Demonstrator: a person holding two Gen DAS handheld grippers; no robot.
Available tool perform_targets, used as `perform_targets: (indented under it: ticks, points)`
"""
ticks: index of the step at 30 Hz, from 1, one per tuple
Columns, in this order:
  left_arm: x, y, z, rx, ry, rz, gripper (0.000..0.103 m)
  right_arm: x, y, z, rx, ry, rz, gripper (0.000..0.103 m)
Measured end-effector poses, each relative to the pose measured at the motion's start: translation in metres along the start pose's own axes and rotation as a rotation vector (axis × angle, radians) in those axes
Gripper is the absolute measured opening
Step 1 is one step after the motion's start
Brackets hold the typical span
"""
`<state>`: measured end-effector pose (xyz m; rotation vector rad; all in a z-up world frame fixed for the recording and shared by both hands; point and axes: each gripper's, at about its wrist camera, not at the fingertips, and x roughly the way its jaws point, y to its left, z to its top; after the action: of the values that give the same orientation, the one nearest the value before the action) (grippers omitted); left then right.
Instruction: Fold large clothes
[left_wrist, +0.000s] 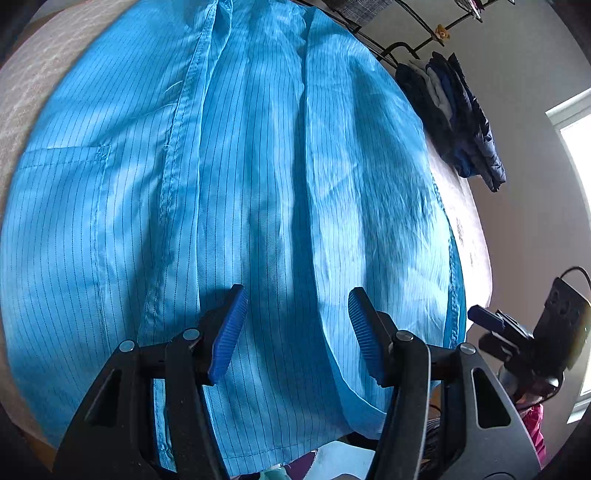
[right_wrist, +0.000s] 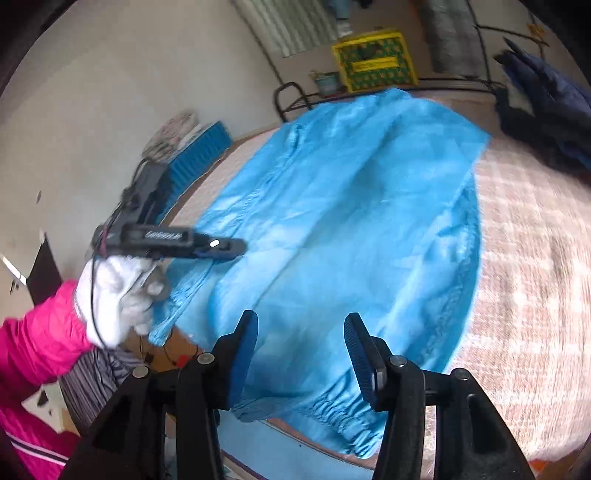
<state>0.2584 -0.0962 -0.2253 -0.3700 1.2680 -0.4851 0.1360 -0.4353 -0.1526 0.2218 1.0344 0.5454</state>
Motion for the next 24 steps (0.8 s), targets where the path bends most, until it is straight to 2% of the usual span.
perform_targets:
  ticks: [2,4,5,6,7,8,9,11,17,22,24]
  points:
    - [0.000,-0.003,-0.001,0.029,0.002,0.009,0.058,0.009,-0.027,0.001,0.124,0.021,-0.008,0.052]
    - [0.000,-0.004,-0.003,0.047,-0.001,0.014,0.057,0.019,-0.041,0.001,0.187,0.029,0.013,0.052]
    - [0.000,-0.005,-0.004,0.054,-0.006,0.010,0.045,0.025,-0.045,0.002,0.212,0.036,0.023,0.052]
    - [0.001,-0.006,-0.003,0.063,-0.003,0.008,0.034,0.031,-0.048,0.002,0.234,0.044,0.031,0.046]
    - [0.003,-0.006,-0.003,0.072,0.011,0.007,0.010,0.037,-0.049,0.003,0.248,0.048,0.047,0.037]
    - [0.005,-0.007,-0.004,0.079,0.019,0.004,0.002,0.043,-0.049,0.004,0.253,0.057,0.071,0.023]
    - [0.005,-0.009,-0.006,0.090,0.018,0.003,0.002,0.047,-0.046,0.006,0.251,0.063,0.074,0.013]
    - [0.003,-0.017,-0.012,0.135,0.006,0.017,0.000,0.049,-0.037,0.008,0.216,0.066,0.056,0.001]
    - [-0.002,-0.043,-0.042,0.268,0.029,0.005,0.000,0.028,-0.015,0.014,0.082,0.035,0.014,0.000]
    - [-0.002,-0.055,-0.051,0.321,0.045,0.000,0.000,0.022,-0.023,0.013,0.076,0.047,-0.084,0.000]
    - [-0.003,-0.058,-0.051,0.321,0.043,-0.022,0.000,0.019,-0.031,0.014,0.117,0.030,-0.059,0.000]
